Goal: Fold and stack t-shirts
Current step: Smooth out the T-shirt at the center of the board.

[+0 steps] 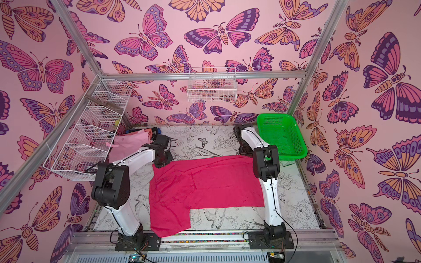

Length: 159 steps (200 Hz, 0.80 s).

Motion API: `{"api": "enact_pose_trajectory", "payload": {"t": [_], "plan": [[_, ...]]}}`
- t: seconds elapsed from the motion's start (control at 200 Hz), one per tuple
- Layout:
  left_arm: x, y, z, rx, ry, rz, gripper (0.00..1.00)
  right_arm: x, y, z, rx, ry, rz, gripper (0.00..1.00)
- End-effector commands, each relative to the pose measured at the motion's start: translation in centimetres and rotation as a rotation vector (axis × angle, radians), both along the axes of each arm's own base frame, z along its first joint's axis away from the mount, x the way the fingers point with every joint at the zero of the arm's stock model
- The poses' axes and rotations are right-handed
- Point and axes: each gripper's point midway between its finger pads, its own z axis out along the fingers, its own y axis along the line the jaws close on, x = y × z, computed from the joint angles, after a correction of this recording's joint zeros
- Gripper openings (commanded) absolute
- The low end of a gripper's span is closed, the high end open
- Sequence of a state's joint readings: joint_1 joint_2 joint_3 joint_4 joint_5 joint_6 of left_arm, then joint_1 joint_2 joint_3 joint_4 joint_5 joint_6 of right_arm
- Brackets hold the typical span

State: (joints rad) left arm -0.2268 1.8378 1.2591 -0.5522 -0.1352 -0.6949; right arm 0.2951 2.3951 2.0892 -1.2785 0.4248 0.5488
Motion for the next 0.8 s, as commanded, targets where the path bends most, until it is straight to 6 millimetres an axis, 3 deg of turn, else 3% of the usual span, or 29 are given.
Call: {"api": "enact_pose_trajectory", "payload": {"t": [0.0, 0.35, 0.791], "plan": [[-0.4, 0.8, -1.4, 0.033, 0.052, 0.01, 0.0, -0.1, -0.3, 1.8, -0.003, -0.026, 0.003, 0.0], [-0.7, 1.2, -2.8, 0.05, 0.084, 0.02, 0.0, -0.2, -0.4, 2.0, -0.006, -0.025, 0.005, 0.0], [-0.5, 1.7, -5.2, 0.064, 0.137, 0.032, 0.0, -1.7, -0.8, 3.0, -0.001, -0.033, 0.013, 0.0]]}}
